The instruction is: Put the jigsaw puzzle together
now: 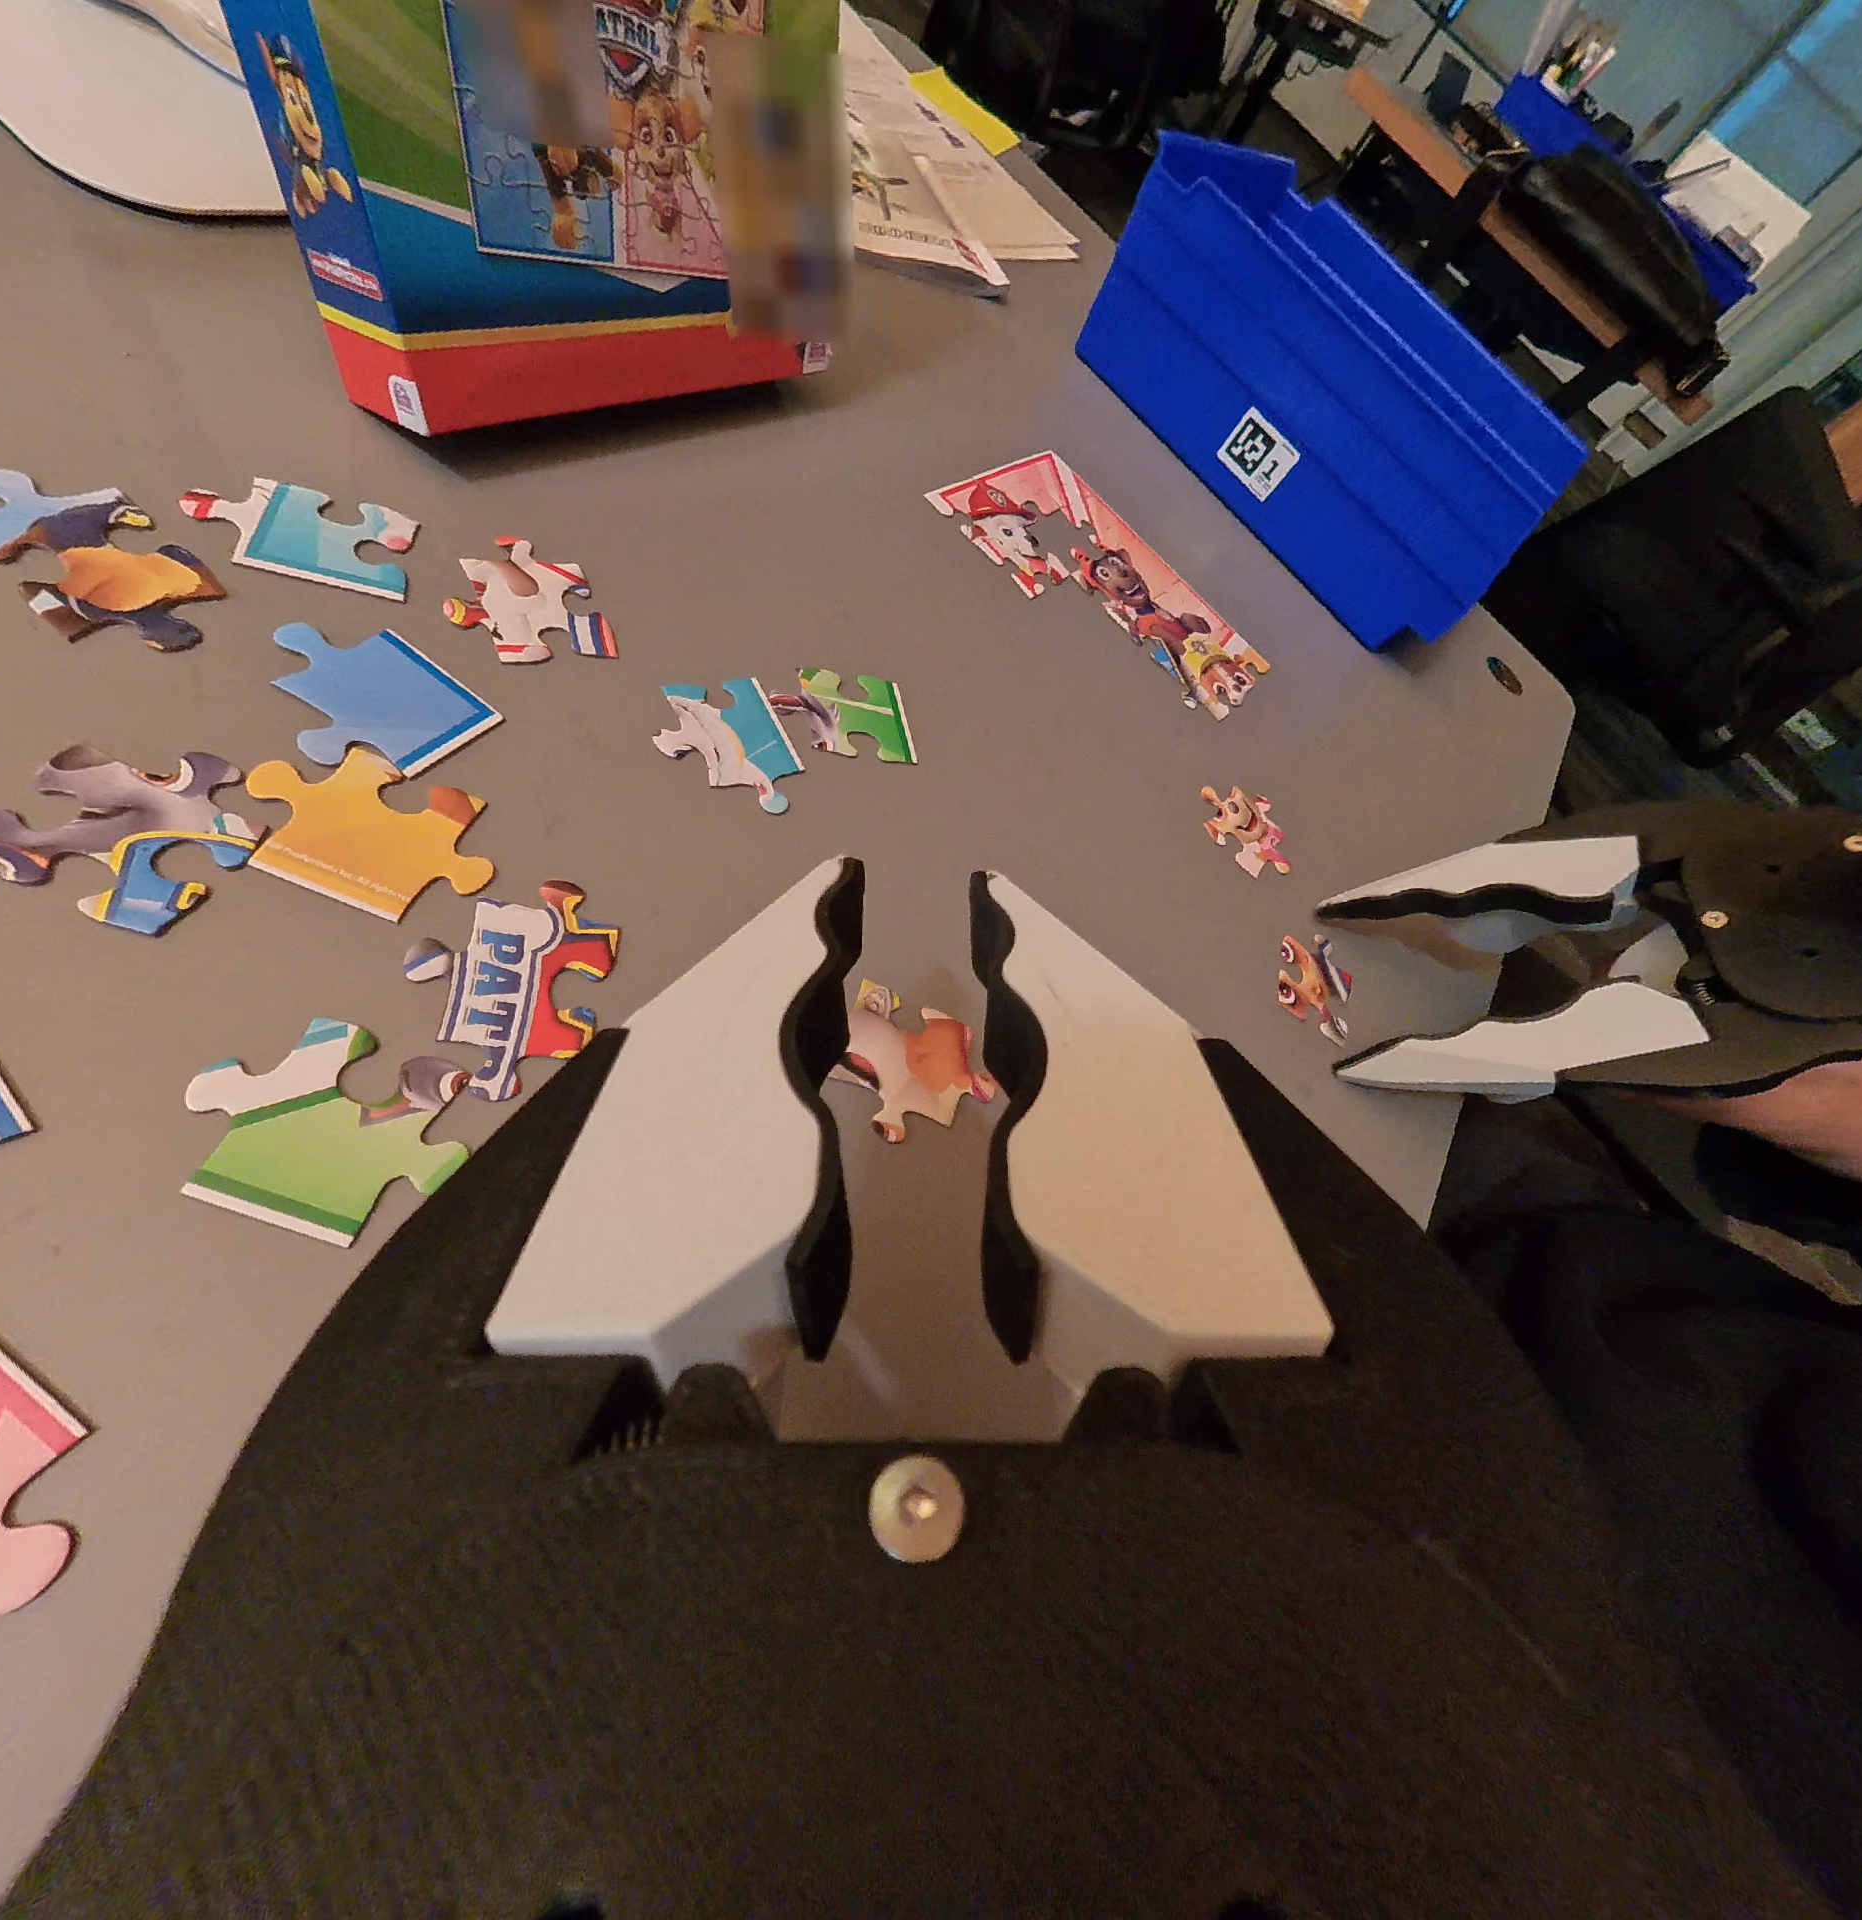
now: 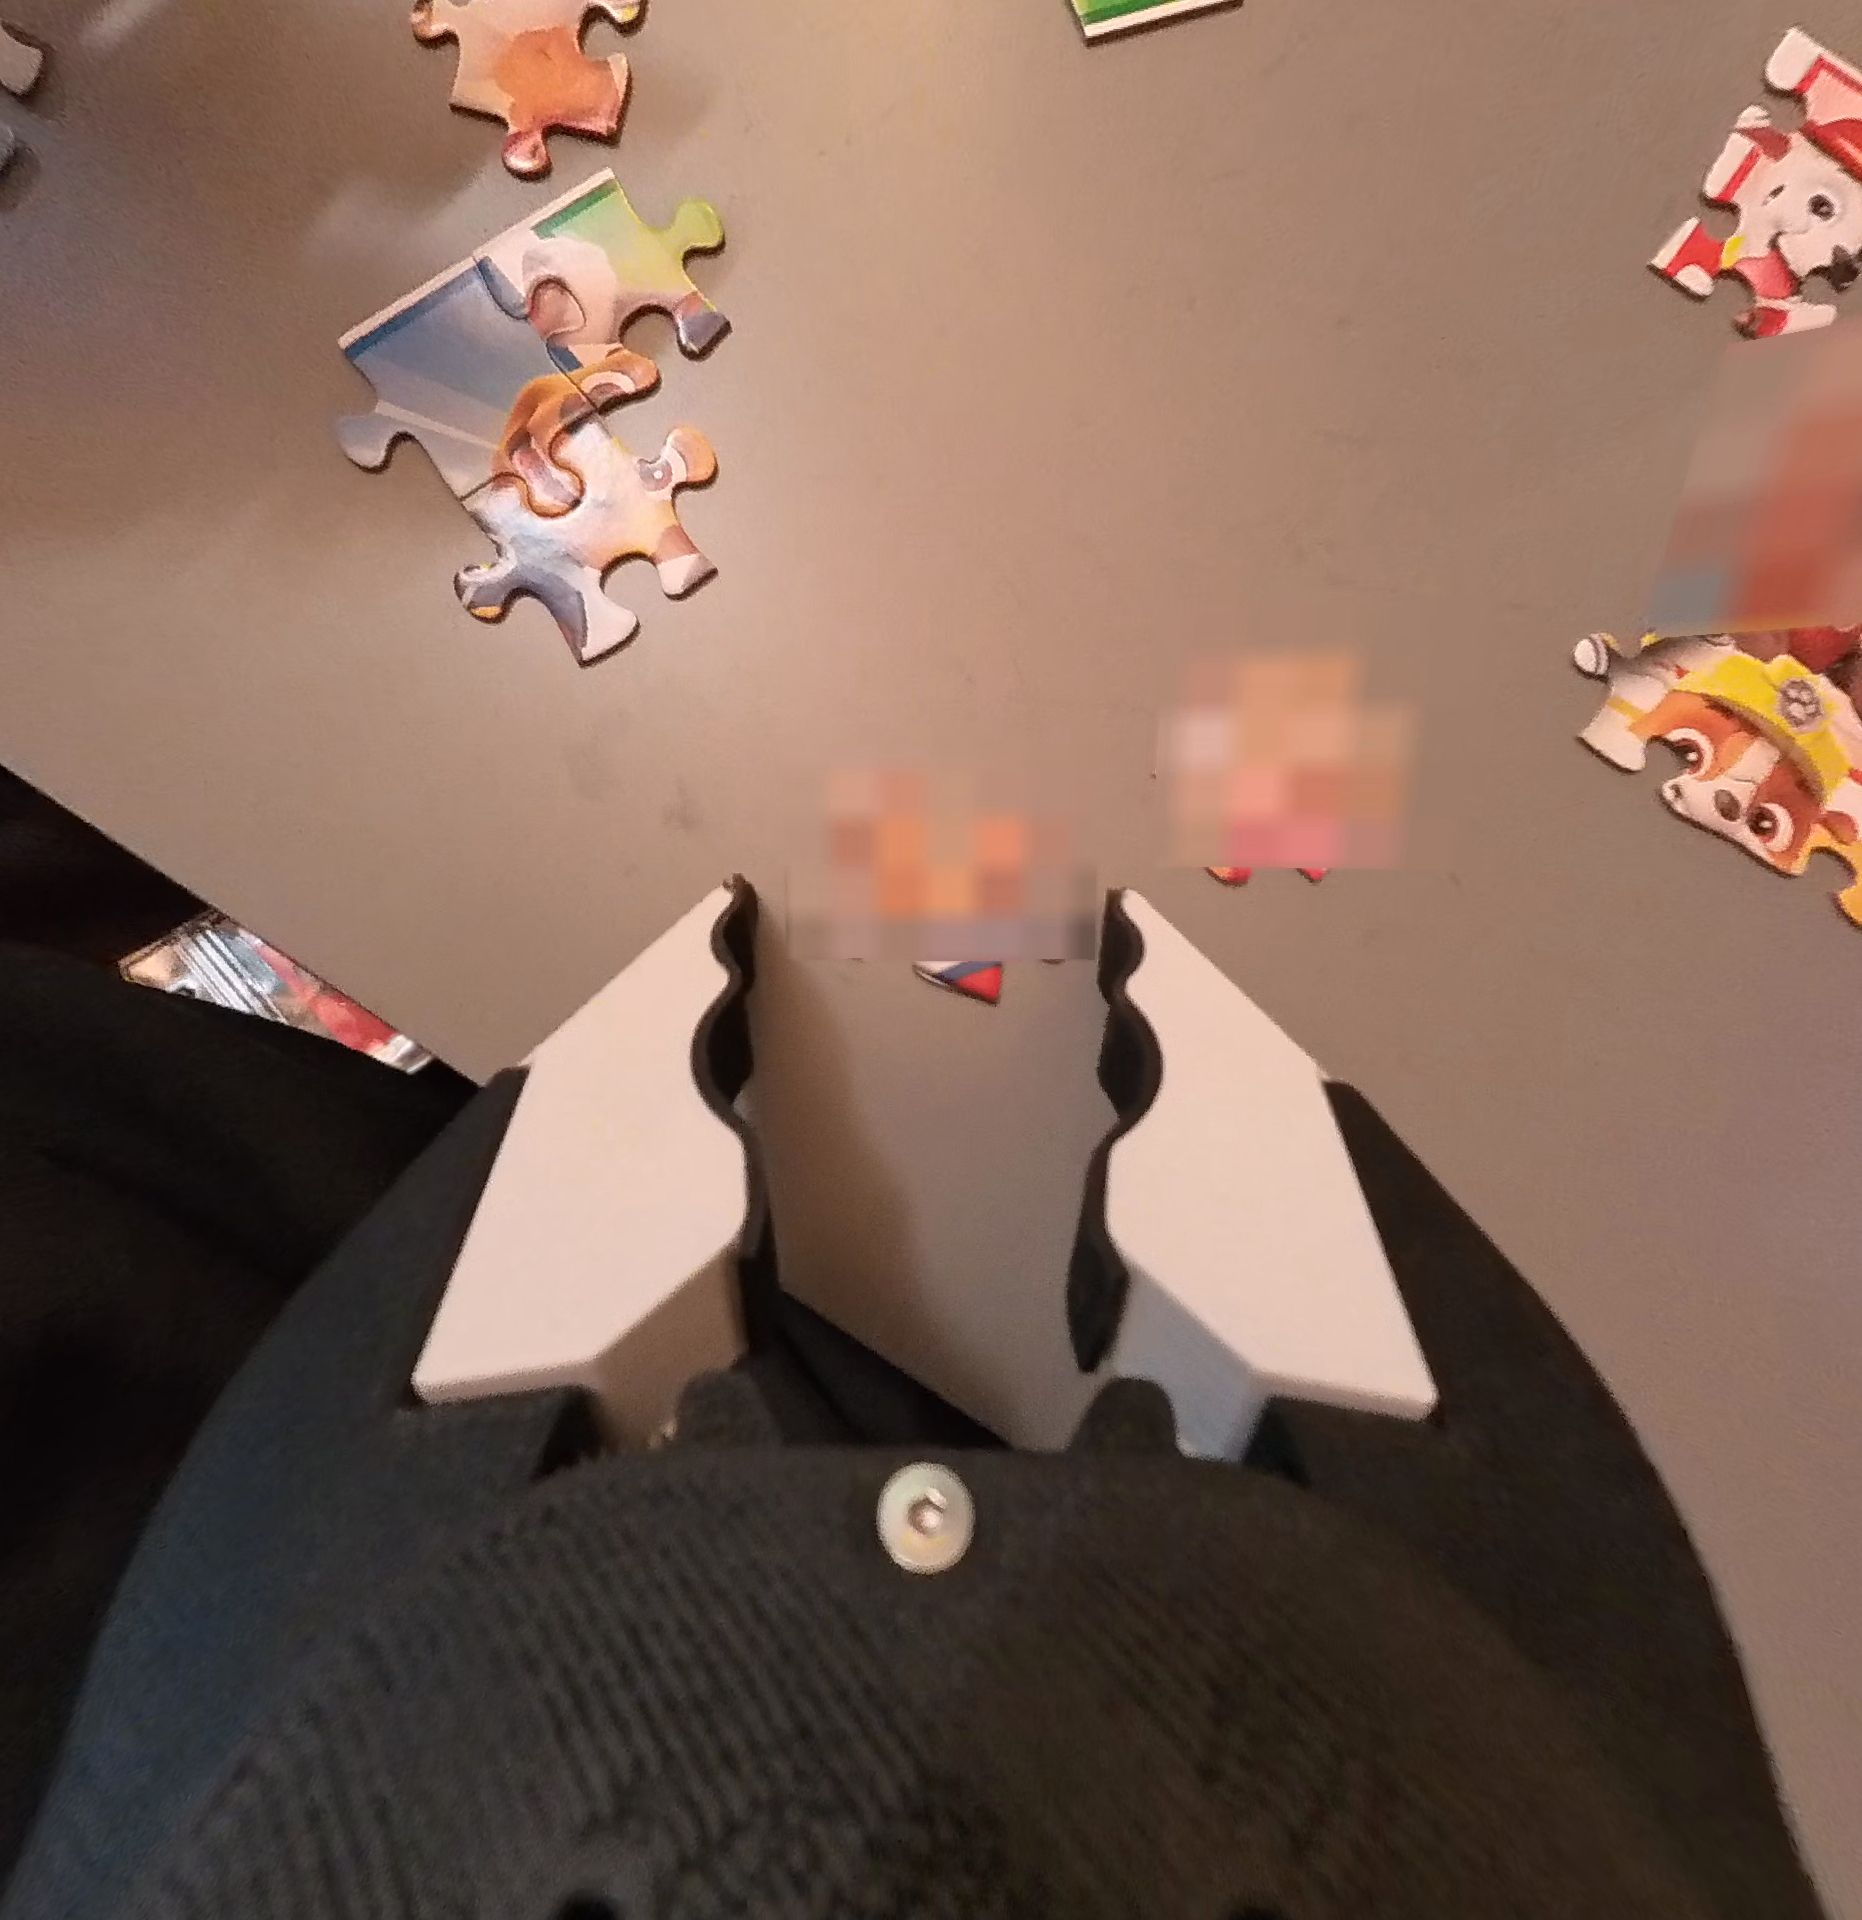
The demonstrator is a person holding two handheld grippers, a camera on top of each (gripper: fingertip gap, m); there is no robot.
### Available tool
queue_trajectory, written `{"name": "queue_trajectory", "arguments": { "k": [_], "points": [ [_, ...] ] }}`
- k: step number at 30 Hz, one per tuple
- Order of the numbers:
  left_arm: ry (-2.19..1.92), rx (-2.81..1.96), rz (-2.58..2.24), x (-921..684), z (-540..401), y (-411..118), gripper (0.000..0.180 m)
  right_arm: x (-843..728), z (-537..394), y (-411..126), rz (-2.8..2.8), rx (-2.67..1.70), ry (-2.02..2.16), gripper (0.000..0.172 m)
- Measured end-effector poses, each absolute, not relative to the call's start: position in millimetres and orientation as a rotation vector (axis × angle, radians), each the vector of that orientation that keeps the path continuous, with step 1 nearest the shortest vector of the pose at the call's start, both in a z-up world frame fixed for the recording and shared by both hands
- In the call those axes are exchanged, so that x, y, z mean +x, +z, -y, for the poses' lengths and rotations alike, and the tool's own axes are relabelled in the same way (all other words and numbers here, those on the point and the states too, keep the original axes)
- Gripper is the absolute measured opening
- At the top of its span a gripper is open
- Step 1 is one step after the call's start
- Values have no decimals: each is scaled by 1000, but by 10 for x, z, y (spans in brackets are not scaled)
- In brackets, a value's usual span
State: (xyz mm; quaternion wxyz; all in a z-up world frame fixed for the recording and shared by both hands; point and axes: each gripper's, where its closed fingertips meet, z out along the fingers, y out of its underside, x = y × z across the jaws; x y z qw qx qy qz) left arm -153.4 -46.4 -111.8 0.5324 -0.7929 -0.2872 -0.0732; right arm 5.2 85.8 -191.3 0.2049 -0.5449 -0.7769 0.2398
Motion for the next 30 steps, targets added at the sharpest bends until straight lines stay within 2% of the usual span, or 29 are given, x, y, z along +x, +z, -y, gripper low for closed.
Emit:
{"name": "queue_trajectory", "arguments": {
  "k": [12,18,30],
  "points": [
    [-179,-1893,687,-1534,455,-1135,18,40,-859,-1926,2154,-1547,749,59],
    [-178,-1894,686,-1532,456,-1132,18,41,-906,-1920,2138,-1556,753,48],
    [-179,-1895,688,-1535,455,-1141,18,45,-911,-1918,2140,-1554,750,47]
  ]
}}
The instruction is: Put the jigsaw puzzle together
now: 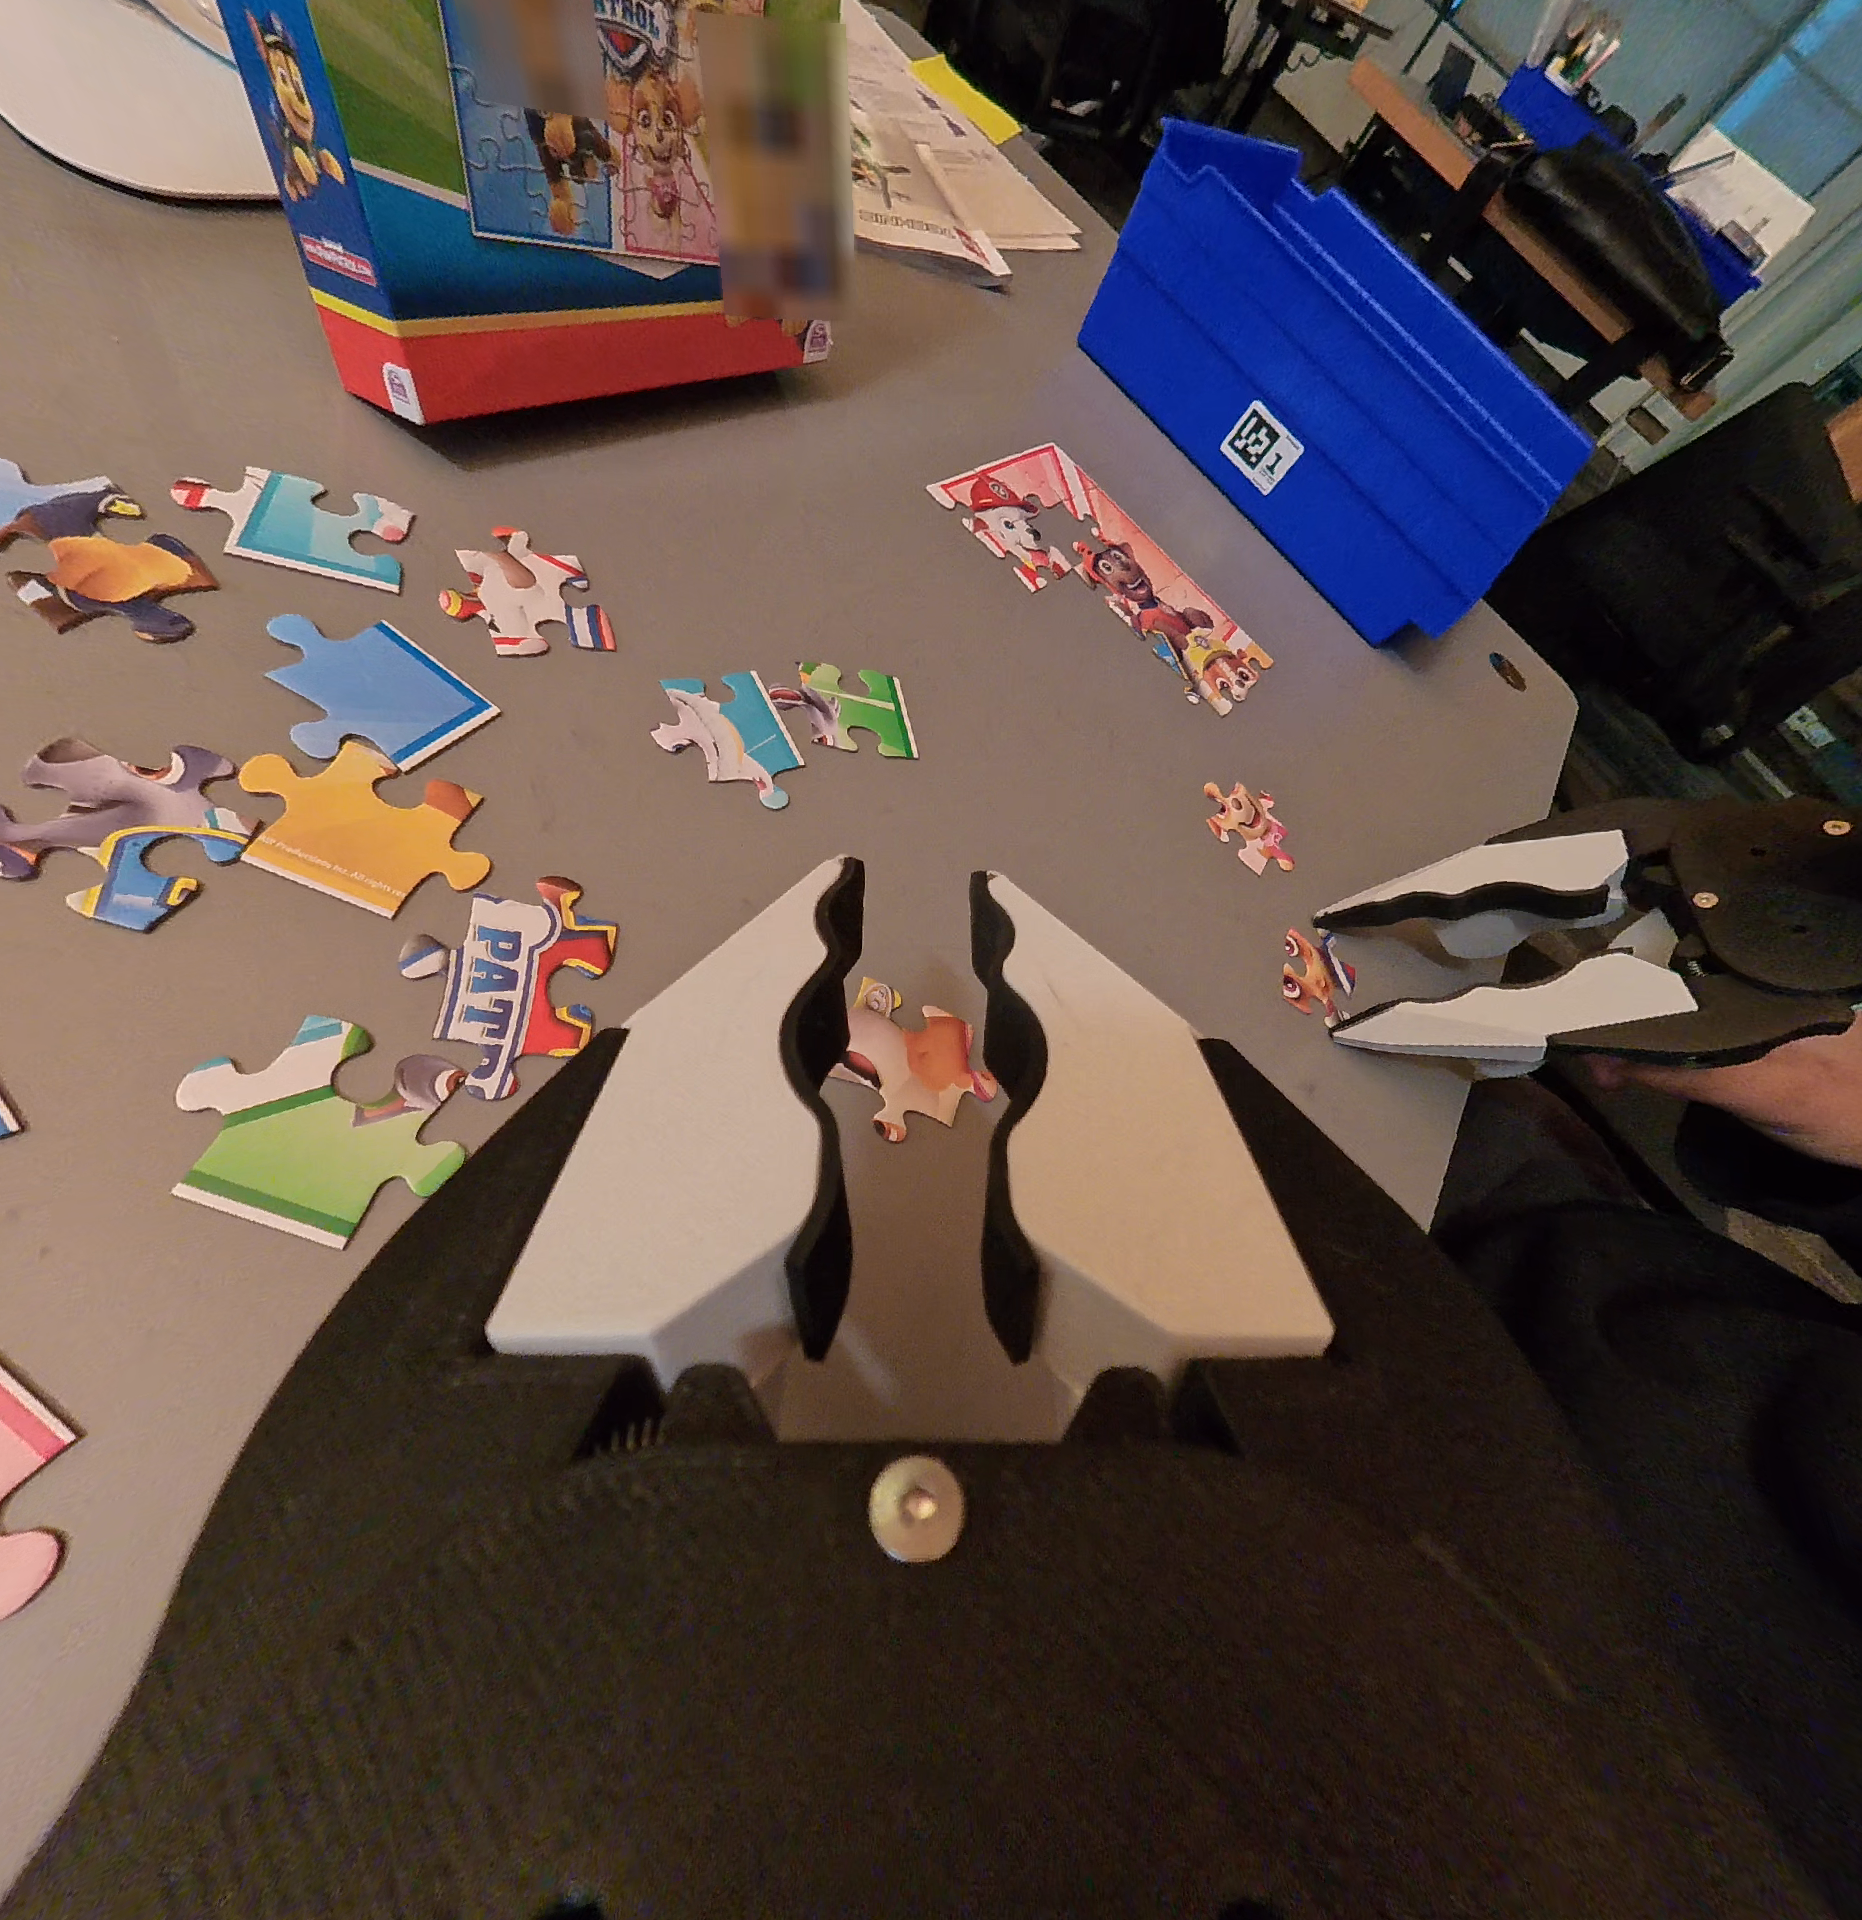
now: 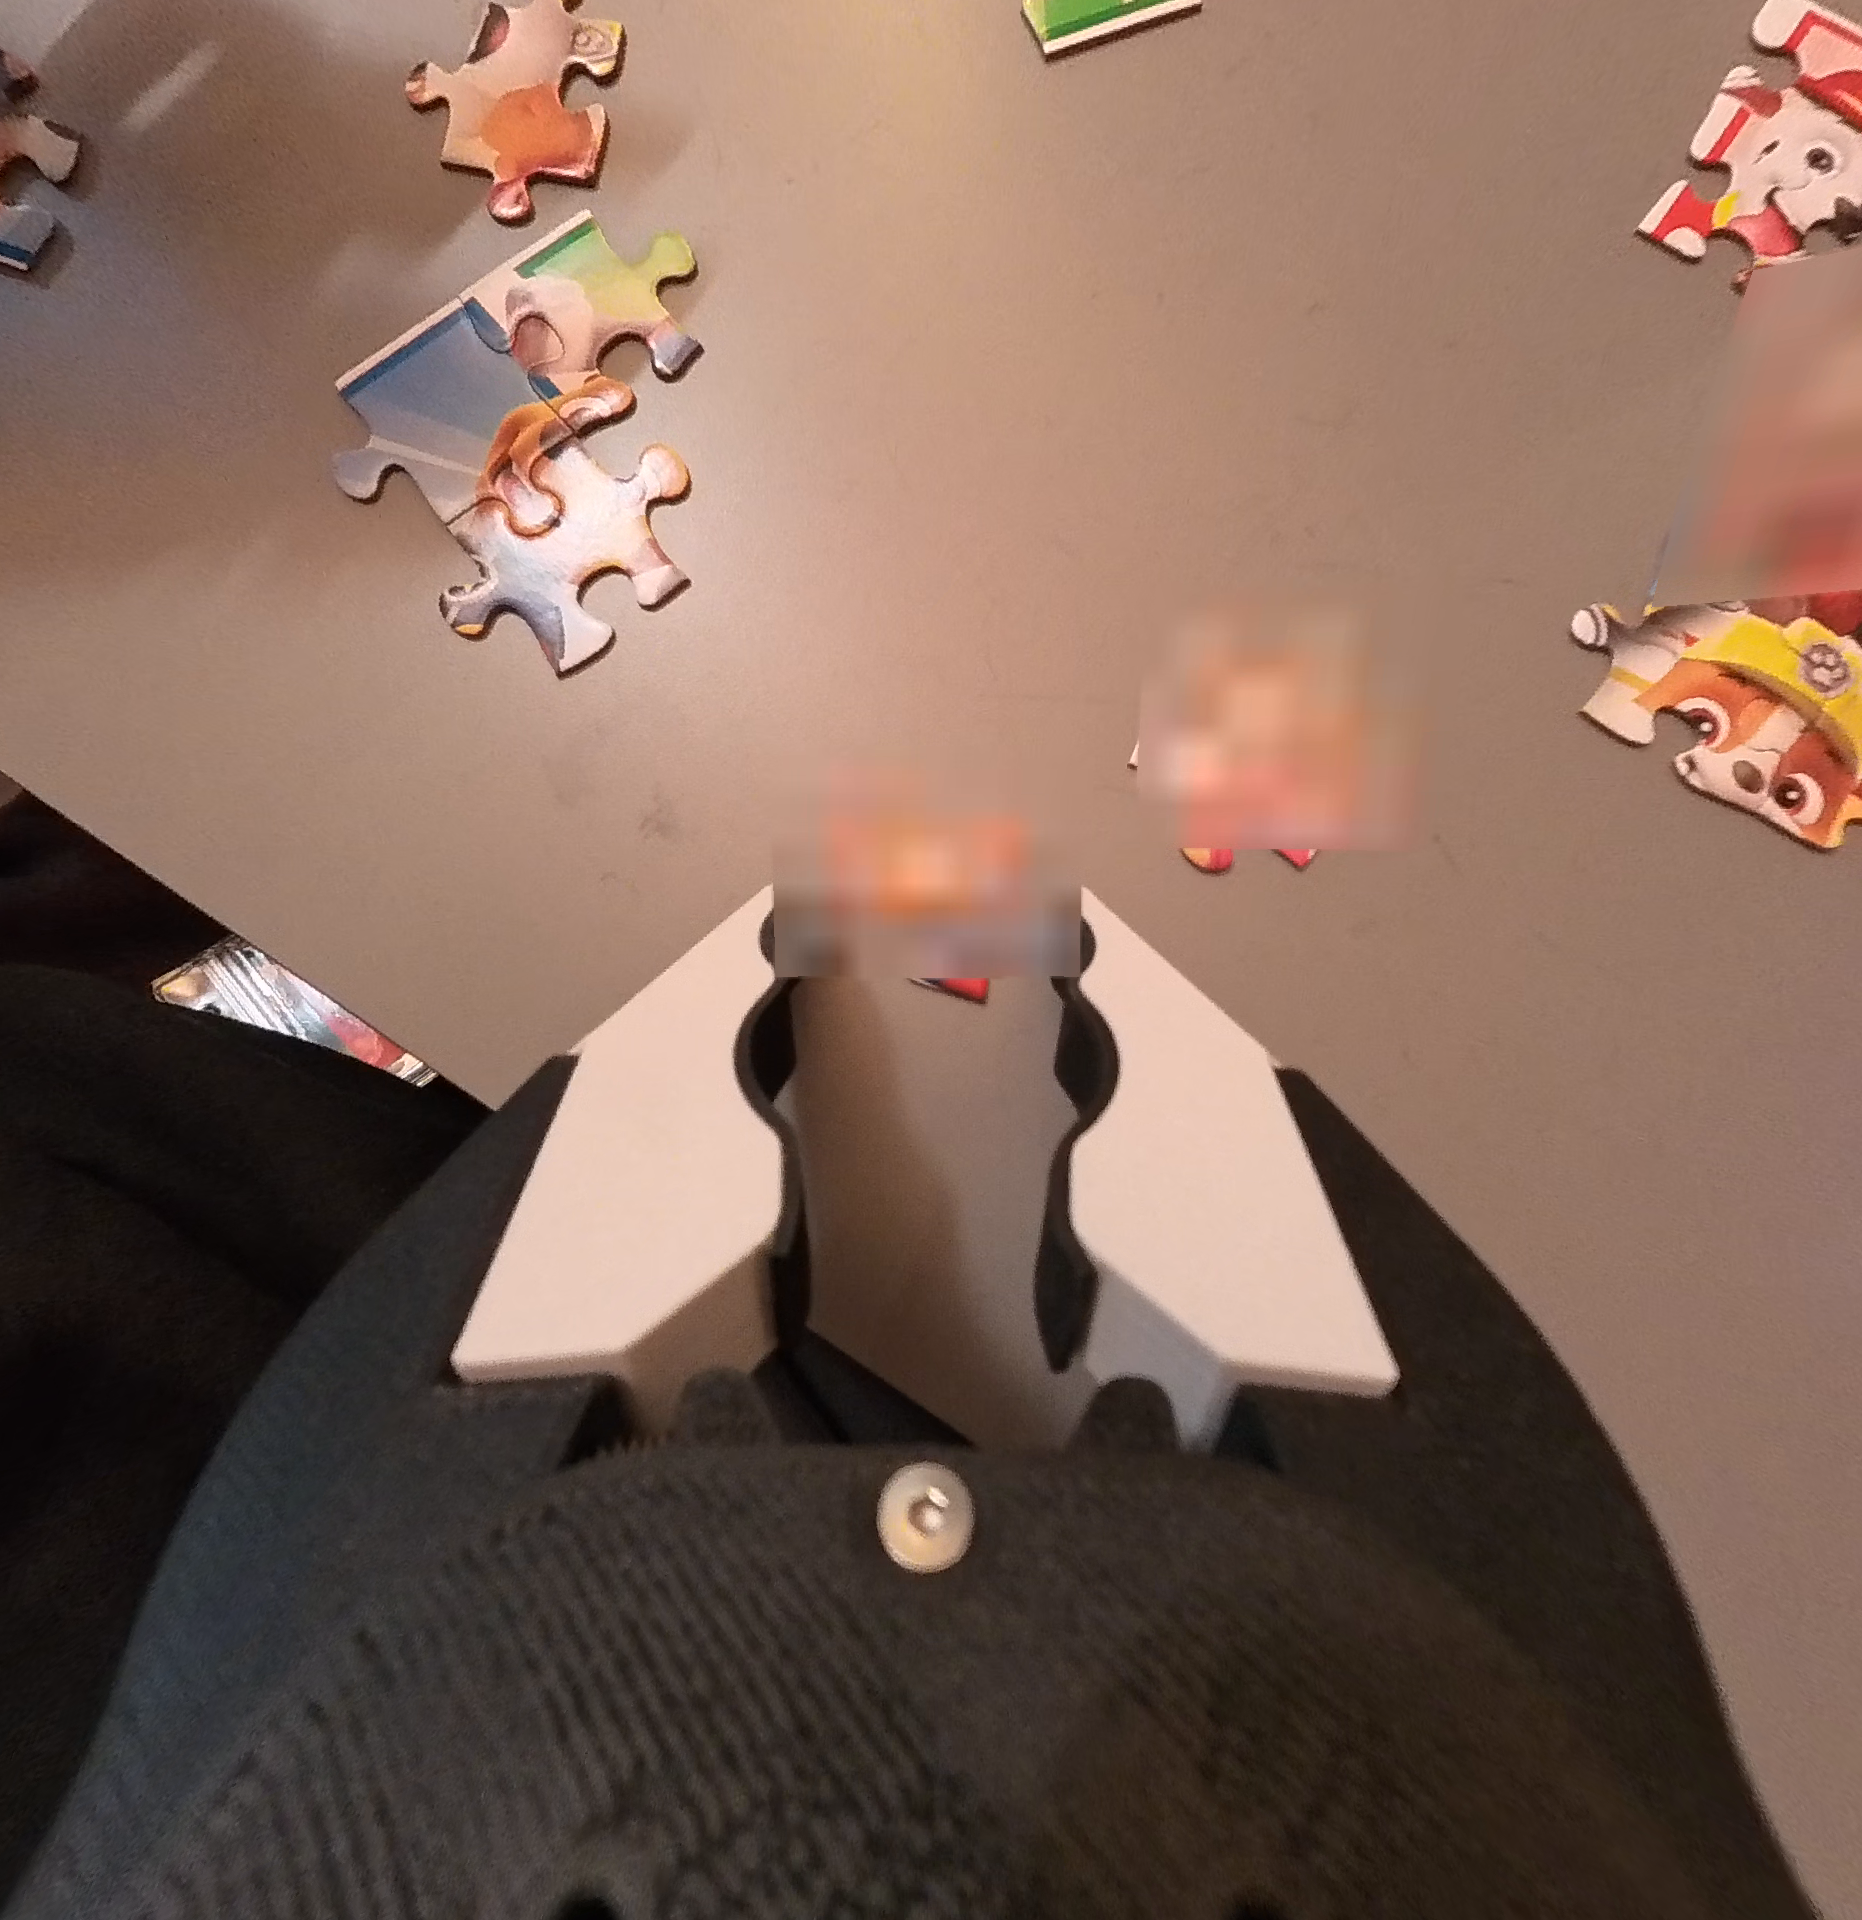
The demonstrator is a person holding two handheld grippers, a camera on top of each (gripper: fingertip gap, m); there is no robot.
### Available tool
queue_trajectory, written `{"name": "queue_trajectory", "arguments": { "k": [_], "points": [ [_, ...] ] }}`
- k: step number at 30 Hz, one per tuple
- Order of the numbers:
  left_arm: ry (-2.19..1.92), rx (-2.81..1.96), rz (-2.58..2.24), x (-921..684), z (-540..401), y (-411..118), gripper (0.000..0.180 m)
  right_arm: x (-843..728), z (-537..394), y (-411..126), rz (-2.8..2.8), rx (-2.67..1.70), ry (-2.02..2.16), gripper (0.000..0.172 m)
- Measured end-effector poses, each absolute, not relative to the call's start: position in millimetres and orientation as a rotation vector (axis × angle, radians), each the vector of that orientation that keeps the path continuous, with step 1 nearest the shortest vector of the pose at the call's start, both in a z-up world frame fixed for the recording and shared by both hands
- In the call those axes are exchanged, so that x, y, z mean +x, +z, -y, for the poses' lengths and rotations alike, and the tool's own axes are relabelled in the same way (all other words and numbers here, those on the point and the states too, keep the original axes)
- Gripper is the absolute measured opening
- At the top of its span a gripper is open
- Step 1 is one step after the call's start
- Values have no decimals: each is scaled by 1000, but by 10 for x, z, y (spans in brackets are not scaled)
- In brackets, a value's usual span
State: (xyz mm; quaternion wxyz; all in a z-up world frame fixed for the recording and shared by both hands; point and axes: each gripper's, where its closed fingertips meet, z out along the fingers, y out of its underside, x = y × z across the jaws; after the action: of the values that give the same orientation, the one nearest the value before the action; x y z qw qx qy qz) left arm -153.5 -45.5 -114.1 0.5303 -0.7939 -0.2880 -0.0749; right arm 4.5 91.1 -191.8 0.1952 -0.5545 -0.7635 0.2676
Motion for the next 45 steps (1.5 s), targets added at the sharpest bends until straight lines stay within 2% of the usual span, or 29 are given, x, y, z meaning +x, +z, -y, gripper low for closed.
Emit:
{"name": "queue_trajectory", "arguments": {
  "k": [3,5,22,26,36,45],
  "points": [
    [-179,-1895,688,-1536,456,-1142,18,49,-914,-1918,2140,-1555,748,47],
    [-179,-1895,689,-1538,456,-1145,18,55,-917,-1914,2142,-1554,745,36],
    [-185,-1897,690,-1538,448,-1164,18,73,-954,-1919,2162,-1565,724,40],
    [-187,-1898,686,-1528,434,-1162,18,105,-1003,-1915,2185,-1540,676,45],
    [-304,-1935,519,-1063,-84,-1088,18,200,-1577,-1877,2159,-1471,433,42],
    [-393,-2032,380,-582,-541,-1245,18,92,-1378,-1769,2134,-1535,697,40]
  ]
}}
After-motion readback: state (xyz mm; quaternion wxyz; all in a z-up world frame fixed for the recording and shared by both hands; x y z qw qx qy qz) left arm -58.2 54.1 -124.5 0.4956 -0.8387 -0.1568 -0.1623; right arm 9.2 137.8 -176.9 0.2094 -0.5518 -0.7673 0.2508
